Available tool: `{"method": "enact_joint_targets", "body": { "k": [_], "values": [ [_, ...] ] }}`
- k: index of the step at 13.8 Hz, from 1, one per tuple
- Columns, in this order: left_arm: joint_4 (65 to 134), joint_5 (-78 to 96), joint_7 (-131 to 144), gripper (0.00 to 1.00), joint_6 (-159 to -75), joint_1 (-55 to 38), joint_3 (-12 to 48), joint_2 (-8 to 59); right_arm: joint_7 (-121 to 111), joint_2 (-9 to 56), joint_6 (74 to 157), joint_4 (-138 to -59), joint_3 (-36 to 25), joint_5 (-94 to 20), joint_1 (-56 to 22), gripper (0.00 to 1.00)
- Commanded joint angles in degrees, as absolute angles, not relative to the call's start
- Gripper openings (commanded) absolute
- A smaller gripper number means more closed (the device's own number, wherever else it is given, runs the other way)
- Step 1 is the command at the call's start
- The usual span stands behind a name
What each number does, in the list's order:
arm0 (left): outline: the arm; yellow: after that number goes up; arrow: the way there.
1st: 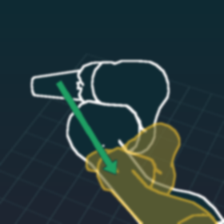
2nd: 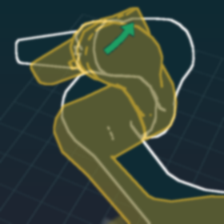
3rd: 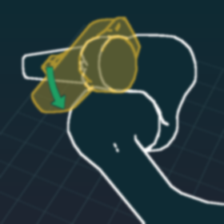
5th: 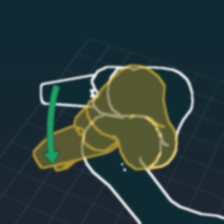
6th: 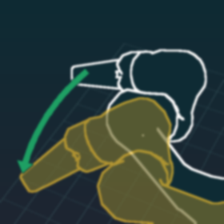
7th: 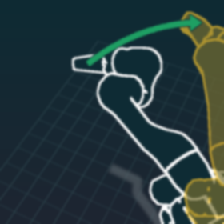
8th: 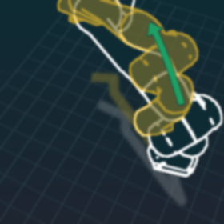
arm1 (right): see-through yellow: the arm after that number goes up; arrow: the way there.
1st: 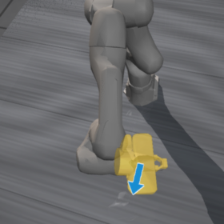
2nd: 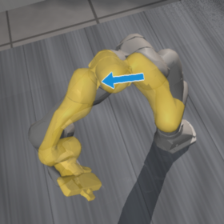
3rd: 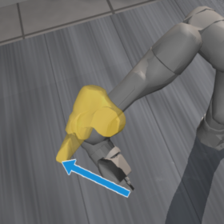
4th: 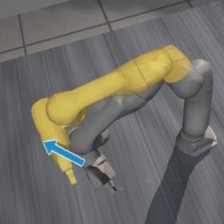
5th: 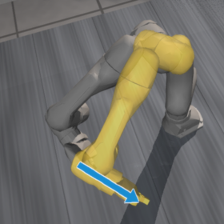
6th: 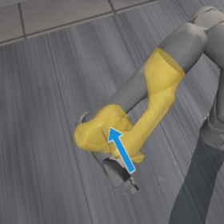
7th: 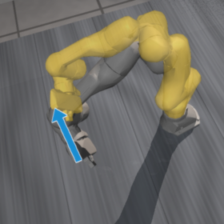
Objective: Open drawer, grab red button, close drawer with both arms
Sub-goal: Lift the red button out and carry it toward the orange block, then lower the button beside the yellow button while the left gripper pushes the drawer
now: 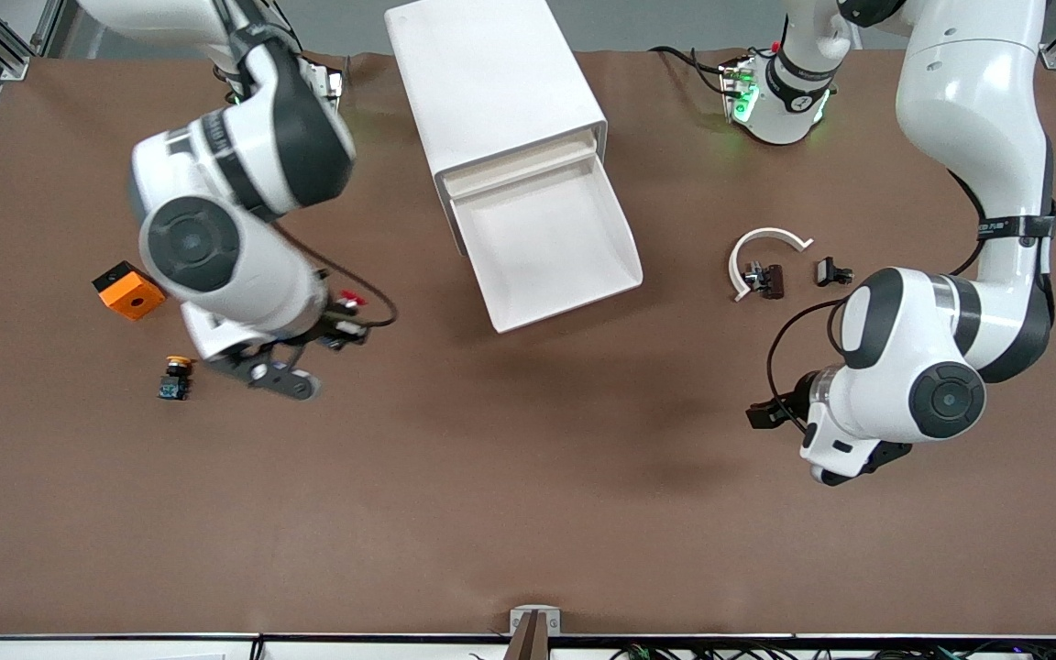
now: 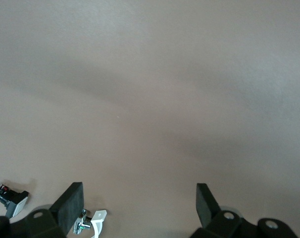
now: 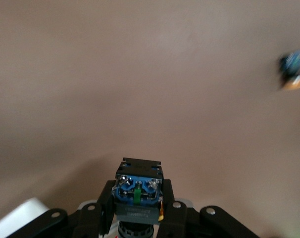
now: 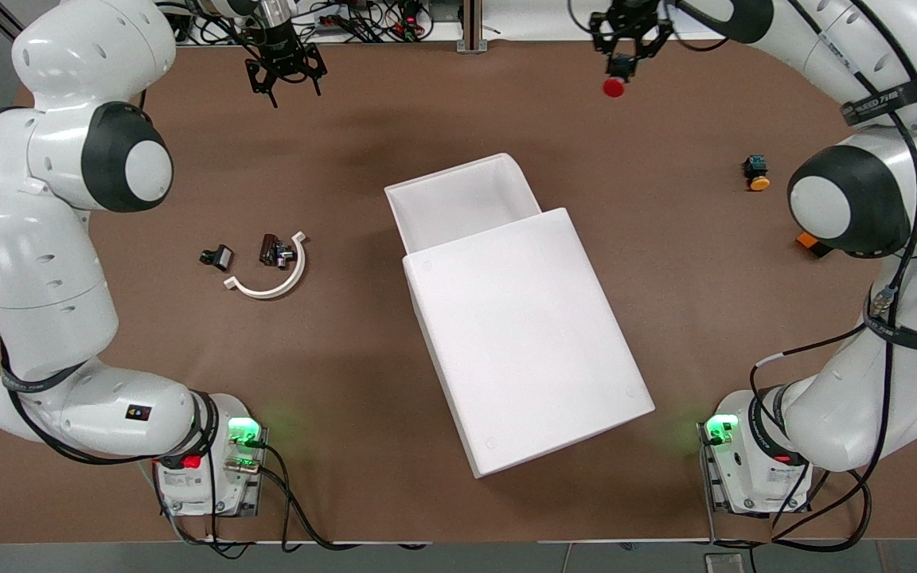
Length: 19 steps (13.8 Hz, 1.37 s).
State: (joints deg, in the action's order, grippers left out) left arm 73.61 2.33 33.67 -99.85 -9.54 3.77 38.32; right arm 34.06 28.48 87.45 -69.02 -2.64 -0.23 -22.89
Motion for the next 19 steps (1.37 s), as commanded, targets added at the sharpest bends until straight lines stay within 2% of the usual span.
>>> {"method": "enact_joint_targets", "body": {
  "k": [1, 4, 7, 11, 14, 19],
  "values": [
    [74.4, 1.1, 33.0, 1.00, -100.5, -9.9, 5.3, 37.4, 18.5, 27.9, 89.6, -71.2, -1.4, 1.8, -16.2, 0.09],
    [76.3, 1.3, 33.1, 1.00, -104.1, -10.4, 7.2, 37.4, 2.9, 28.0, 100.2, -77.6, -1.5, 2.1, -9.7, 0.09],
    [79.4, 1.4, 33.9, 1.00, -108.1, -12.3, 7.5, 37.3, -2.0, 28.4, 110.2, -85.1, -1.5, 2.0, -5.9, 0.11],
    [81.1, 1.5, 36.1, 1.00, -111.2, -15.4, 7.5, 37.3, -2.0, 28.4, 116.9, -94.7, -1.5, 2.1, -4.3, 0.12],
    [83.0, 1.5, 36.6, 1.00, -113.2, -16.8, 7.5, 37.3, -2.1, 28.8, 120.0, -98.9, -1.6, 3.2, -2.8, 0.12],
    [85.6, 1.5, 37.8, 1.00, -116.9, -20.1, 7.5, 37.3, -2.3, 29.0, 132.3, -107.4, -1.6, 5.5, -1.1, 0.12]
  ]
}}
